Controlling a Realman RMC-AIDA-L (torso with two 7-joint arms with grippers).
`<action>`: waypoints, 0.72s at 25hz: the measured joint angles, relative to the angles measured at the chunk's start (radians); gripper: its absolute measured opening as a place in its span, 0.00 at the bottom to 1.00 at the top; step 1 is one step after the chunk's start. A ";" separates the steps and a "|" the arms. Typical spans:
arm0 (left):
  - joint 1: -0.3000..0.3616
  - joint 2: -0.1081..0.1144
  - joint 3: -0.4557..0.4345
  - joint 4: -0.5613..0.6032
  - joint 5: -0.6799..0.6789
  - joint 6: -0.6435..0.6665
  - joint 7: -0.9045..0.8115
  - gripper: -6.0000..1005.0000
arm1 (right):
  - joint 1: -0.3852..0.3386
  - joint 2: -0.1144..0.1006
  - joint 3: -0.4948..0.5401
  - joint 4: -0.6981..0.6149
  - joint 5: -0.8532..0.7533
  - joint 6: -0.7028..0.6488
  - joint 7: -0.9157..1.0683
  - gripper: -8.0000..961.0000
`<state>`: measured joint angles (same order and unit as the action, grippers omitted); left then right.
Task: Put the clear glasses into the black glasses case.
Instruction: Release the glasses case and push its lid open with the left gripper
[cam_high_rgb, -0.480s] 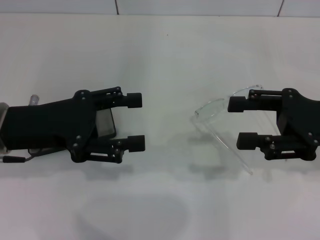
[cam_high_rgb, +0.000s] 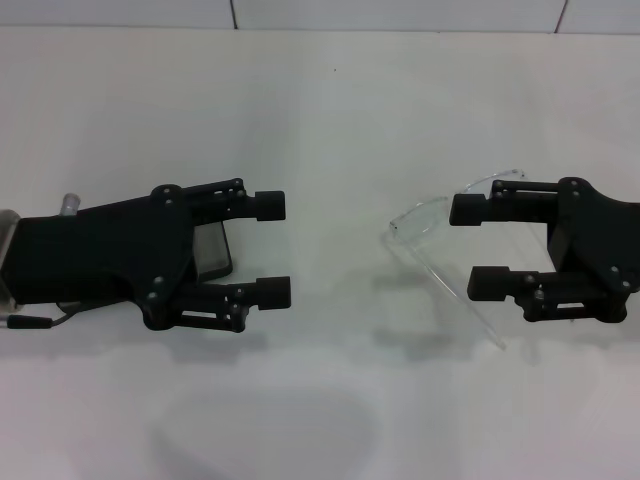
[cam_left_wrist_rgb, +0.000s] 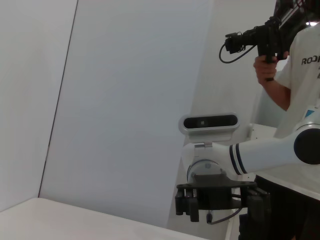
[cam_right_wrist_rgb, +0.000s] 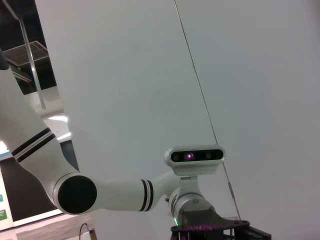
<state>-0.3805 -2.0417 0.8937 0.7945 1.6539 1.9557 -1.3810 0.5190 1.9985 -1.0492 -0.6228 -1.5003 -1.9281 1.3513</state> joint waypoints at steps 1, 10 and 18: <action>0.000 0.000 0.000 0.000 0.000 0.000 0.000 0.83 | 0.000 0.000 0.000 0.000 0.000 0.000 0.000 0.72; -0.019 -0.002 -0.051 0.189 0.011 -0.038 -0.120 0.81 | -0.056 -0.046 0.031 -0.020 0.004 0.013 0.010 0.72; -0.047 -0.053 0.169 0.985 0.588 -0.236 -0.566 0.79 | -0.226 -0.074 0.263 -0.046 0.005 -0.035 0.023 0.72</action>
<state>-0.4273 -2.0949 1.0623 1.7798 2.2423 1.7200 -1.9468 0.2931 1.9247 -0.7858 -0.6689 -1.4952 -1.9631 1.3741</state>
